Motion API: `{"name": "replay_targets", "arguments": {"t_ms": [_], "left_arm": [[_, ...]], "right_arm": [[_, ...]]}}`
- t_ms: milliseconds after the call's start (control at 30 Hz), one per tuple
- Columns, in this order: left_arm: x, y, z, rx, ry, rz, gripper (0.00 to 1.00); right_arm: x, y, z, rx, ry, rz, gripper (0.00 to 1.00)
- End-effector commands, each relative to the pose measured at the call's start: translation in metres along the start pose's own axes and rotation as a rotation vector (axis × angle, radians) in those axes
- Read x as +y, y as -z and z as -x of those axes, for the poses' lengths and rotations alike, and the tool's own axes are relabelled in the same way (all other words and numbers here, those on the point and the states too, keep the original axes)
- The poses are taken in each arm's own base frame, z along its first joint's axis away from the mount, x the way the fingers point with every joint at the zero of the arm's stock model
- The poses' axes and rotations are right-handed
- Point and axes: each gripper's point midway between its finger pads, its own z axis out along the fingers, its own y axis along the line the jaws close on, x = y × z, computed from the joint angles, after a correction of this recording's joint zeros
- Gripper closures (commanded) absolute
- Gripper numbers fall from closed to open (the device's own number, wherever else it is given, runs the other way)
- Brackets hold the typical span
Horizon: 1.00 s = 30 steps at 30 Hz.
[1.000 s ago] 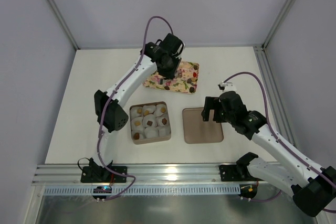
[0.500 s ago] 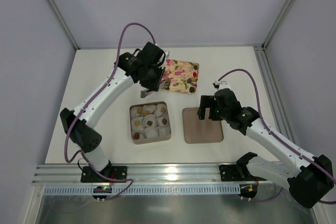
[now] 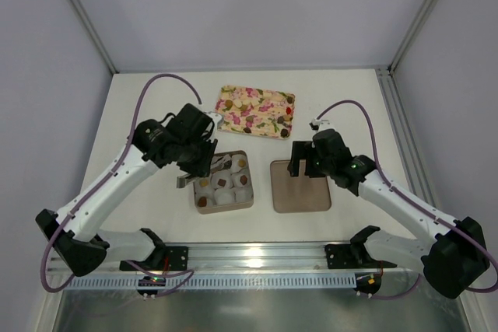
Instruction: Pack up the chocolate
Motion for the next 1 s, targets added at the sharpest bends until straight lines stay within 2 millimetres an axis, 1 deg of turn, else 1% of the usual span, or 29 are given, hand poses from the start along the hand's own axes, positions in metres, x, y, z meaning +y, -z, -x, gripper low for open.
{"name": "replay_targets", "arguments": {"t_ms": [0, 33, 200, 333, 433, 633, 800, 967], "left_arm": [[-0.008, 0.010, -0.025, 0.028, 0.020, -0.051, 0.78], [-0.008, 0.008, -0.033, 0.047, 0.014, -0.048, 0.78], [-0.009, 0.007, -0.060, 0.083, 0.036, -0.055, 0.77], [-0.012, 0.005, -0.077, 0.108, 0.039, -0.063, 0.77], [-0.010, 0.002, -0.085, 0.126, 0.042, -0.056, 0.77], [-0.012, -0.003, -0.091, 0.139, 0.046, -0.062, 0.76], [-0.013, -0.009, -0.090, 0.145, 0.043, -0.056, 0.75], [-0.014, -0.011, -0.089, 0.145, 0.042, -0.056, 0.74]], "right_arm": [[0.012, 0.002, 0.021, -0.060, -0.014, 0.038, 0.00], [0.011, 0.001, 0.019, -0.056, -0.013, 0.034, 0.00], [0.011, -0.002, 0.016, -0.046, -0.011, 0.036, 0.00], [0.009, -0.003, 0.014, -0.041, -0.012, 0.030, 0.00], [0.009, -0.003, 0.013, -0.040, -0.013, 0.031, 0.00], [0.008, -0.004, 0.011, -0.036, -0.016, 0.029, 0.00], [0.007, -0.005, 0.009, -0.033, -0.012, 0.028, 0.00], [0.006, -0.005, 0.008, -0.032, -0.013, 0.027, 0.00]]}}
